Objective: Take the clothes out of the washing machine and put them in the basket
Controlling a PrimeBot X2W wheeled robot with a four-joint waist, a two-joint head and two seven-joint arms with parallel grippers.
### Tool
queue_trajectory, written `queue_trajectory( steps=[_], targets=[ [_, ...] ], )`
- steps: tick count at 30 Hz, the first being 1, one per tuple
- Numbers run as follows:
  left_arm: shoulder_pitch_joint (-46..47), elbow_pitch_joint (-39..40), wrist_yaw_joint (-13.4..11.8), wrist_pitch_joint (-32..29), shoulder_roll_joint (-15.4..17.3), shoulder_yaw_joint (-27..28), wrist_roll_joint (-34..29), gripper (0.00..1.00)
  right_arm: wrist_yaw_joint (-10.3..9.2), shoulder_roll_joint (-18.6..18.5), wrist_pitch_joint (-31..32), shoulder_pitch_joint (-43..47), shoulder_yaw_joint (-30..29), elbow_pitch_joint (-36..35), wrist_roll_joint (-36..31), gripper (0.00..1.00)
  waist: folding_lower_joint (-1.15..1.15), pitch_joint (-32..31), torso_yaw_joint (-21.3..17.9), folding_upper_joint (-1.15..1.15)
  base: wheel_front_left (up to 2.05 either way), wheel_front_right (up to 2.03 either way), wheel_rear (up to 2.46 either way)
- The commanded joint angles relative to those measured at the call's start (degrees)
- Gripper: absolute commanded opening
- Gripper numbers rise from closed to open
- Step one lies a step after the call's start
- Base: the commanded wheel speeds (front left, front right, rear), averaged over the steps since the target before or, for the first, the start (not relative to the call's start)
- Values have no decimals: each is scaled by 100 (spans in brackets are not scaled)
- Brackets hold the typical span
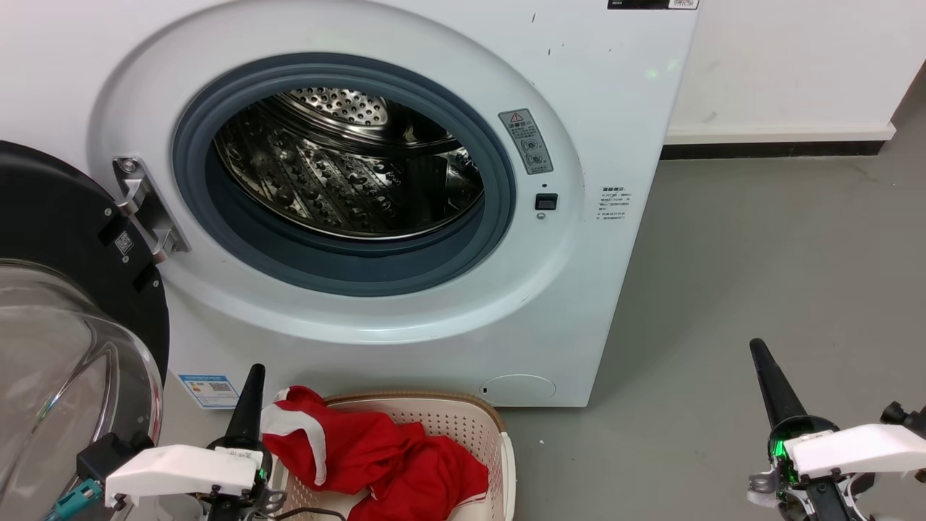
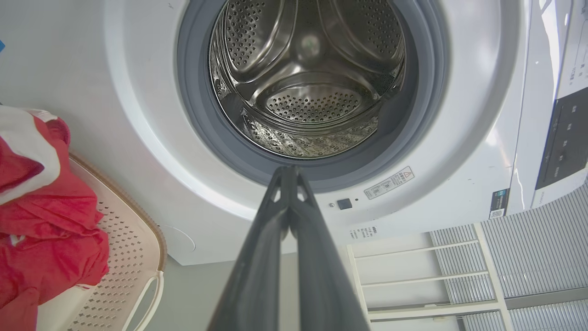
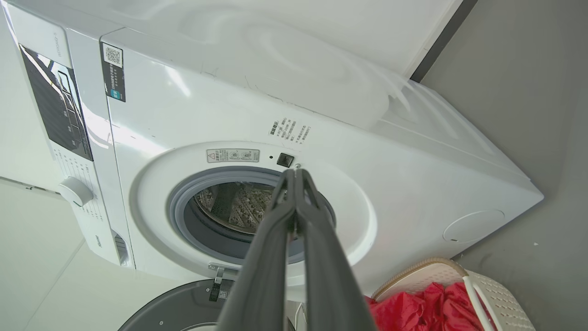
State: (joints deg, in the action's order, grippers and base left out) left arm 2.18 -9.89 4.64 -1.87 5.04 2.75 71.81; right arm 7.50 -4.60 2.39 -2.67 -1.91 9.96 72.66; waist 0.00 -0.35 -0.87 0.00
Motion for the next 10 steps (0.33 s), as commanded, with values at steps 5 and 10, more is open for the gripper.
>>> queue_trajectory(
  steps=[5,10],
  targets=[
    [164,-45,87,-63,-8,52,380,0,-1,-26,45,-164,-47,47,378,0,0,7,11,0,0,0,0],
    [201,-102,111,-100,-20,76,645,0,-1,-21,68,-191,-75,99,641,0,0,12,20,0,0,0,0]
  ],
)
